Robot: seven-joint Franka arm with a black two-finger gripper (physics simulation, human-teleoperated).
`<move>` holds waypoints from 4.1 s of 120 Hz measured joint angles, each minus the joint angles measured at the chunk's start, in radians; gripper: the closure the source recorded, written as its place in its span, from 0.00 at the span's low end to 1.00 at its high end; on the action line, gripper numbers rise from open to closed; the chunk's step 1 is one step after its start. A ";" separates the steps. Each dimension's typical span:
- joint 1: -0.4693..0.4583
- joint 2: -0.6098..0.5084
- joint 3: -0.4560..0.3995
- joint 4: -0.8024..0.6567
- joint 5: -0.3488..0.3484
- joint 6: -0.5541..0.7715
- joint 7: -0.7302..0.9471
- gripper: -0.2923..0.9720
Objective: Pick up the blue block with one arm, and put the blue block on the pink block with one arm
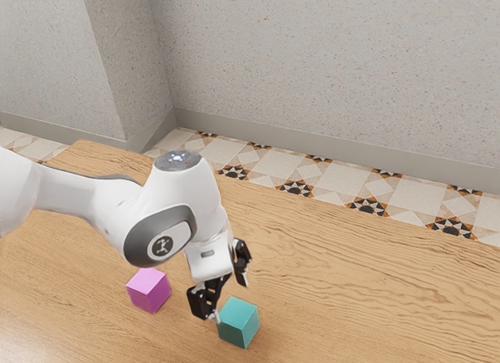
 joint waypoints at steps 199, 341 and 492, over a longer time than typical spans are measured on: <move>-0.002 0.243 0.042 0.054 0.028 0.084 0.035 0.33; -0.001 -0.162 0.205 -0.066 0.068 -0.101 0.083 0.48; -0.006 -0.134 0.445 -0.035 0.204 -0.178 0.285 0.48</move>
